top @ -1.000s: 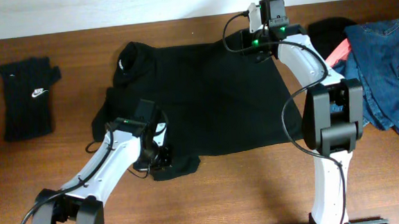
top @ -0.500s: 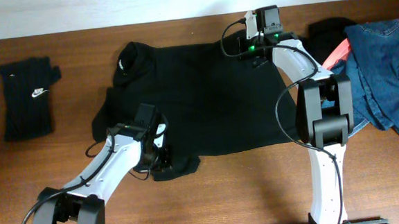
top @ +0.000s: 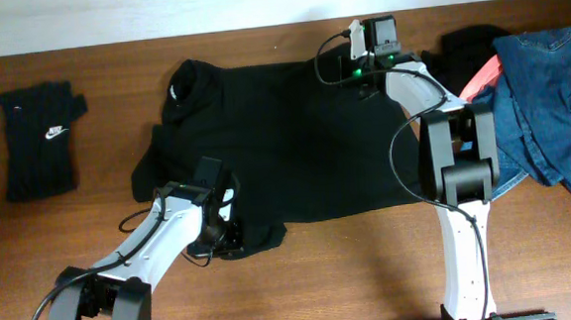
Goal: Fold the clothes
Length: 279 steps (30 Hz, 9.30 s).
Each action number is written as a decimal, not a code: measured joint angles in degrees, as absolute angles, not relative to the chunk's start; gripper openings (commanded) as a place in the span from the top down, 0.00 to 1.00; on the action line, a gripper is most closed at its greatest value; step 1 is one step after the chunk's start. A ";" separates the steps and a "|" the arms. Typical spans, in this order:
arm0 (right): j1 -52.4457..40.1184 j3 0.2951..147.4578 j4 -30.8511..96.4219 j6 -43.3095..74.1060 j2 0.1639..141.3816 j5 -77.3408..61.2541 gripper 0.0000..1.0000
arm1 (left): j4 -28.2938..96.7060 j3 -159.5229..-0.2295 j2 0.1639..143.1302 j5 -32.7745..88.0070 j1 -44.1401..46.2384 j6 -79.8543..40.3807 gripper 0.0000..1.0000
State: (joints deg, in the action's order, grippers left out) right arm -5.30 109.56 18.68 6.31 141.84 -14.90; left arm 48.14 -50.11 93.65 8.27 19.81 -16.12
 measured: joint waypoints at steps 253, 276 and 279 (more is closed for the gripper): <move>-5.23 96.12 86.37 3.20 87.70 -9.98 0.18 | 96.49 -161.69 123.07 0.45 19.64 -11.64 0.37; -5.23 91.20 92.84 4.73 80.18 -4.29 0.01 | 76.90 -73.12 75.05 -9.32 27.75 -22.92 0.03; -5.23 87.85 90.63 5.85 80.09 -2.72 0.01 | 73.45 -67.26 71.46 -9.28 27.11 -25.08 0.01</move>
